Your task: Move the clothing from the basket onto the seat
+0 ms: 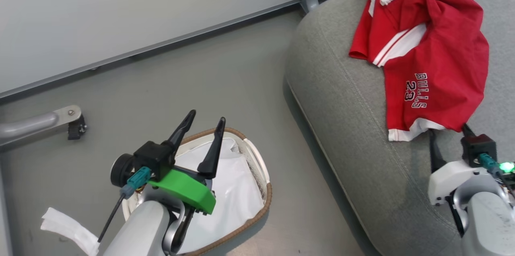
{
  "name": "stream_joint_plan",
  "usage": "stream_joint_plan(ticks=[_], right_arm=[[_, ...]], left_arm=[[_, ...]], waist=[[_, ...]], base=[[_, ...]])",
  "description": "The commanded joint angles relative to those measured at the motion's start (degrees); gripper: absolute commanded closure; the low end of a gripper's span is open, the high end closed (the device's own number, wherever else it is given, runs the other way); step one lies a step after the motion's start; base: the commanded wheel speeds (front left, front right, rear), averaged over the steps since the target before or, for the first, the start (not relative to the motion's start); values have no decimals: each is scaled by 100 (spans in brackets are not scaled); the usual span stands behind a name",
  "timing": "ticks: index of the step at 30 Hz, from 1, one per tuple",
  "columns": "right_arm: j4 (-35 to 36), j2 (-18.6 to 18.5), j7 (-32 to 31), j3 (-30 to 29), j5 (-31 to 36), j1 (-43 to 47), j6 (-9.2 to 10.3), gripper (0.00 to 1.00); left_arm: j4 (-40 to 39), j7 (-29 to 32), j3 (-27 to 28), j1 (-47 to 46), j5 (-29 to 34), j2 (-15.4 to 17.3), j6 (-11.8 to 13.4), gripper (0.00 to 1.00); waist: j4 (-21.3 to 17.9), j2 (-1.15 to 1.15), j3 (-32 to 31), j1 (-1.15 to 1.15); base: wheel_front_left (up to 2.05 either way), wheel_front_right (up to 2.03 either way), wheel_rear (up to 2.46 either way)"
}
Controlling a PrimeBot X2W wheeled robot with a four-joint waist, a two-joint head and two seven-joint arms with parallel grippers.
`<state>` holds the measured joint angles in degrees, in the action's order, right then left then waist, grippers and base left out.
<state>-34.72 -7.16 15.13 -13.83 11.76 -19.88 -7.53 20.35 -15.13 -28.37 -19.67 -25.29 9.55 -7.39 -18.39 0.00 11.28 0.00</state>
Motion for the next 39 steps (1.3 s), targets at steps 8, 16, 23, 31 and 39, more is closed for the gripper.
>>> stream_joint_plan(ticks=[8, 16, 23, 31, 39], right_arm=[[606, 213, 2, 815, -526, 41, 8, 0], [683, 357, 2, 1256, -813, -96, 8, 0], [676, 404, 2, 1305, -1006, -120, 8, 0], [696, 410, 2, 1389, -1396, 74, 8, 0], [683, 410, 2, 1431, -1537, 351, 8, 0]], left_arm=[[18, -2, 744, 406, 227, -111, -17, 0], [15, -2, 1416, 686, 458, -224, -17, 0], [3, -2, 1924, 911, 748, -295, -17, 0], [45, -2, 2526, 1208, 1130, -430, -17, 0], [82, -2, 2918, 1574, 1261, -542, -17, 0]], waist=[[733, 0, -286, 0], [1388, 0, -385, 0], [1758, 0, -496, 0], [1860, 0, -640, 0], [1774, 0, -849, 0]], base=[[0, 0, 0], [0, 0, 0], [0, 0, 0], [0, 0, 0], [0, 0, 0]])
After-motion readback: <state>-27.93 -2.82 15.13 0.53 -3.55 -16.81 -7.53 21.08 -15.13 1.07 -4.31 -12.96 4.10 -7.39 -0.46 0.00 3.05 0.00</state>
